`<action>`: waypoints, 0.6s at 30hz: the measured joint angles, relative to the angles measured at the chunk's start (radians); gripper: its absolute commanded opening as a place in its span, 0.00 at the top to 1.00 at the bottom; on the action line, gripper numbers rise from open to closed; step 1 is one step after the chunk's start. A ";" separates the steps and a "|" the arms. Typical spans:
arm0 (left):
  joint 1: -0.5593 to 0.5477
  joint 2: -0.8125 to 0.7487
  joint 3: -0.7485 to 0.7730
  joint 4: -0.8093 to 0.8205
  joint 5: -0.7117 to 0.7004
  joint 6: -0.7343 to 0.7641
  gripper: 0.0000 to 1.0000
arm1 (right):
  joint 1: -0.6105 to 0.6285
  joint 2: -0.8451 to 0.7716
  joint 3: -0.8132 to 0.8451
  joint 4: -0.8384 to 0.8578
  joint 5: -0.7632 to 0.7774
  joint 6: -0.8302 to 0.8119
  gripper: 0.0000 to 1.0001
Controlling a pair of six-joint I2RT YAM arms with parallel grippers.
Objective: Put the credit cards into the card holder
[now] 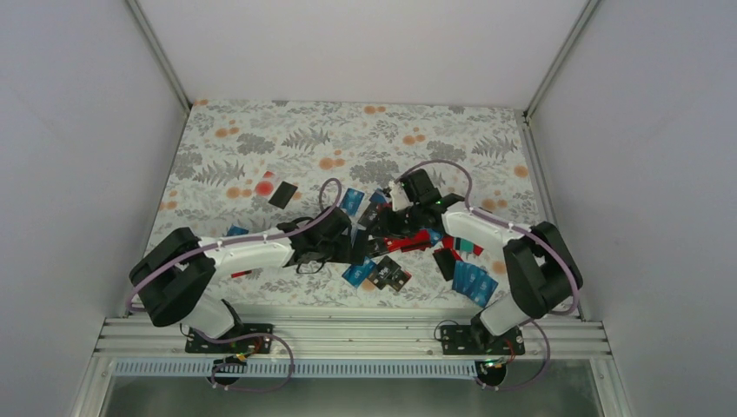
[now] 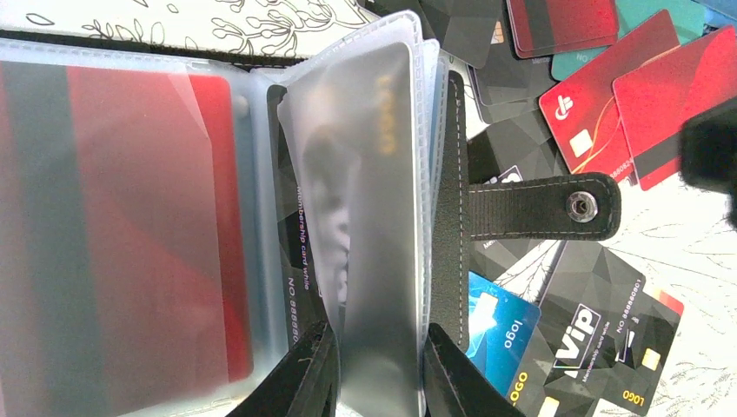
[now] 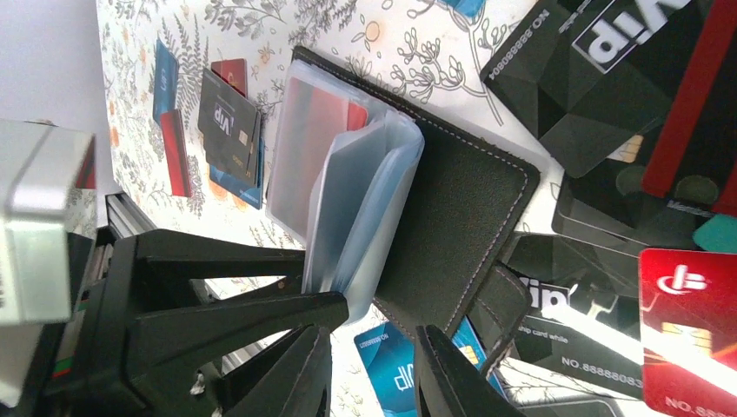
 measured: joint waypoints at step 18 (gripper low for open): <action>0.034 -0.025 -0.053 0.069 0.062 0.007 0.78 | 0.053 0.188 0.076 0.058 -0.023 0.038 0.74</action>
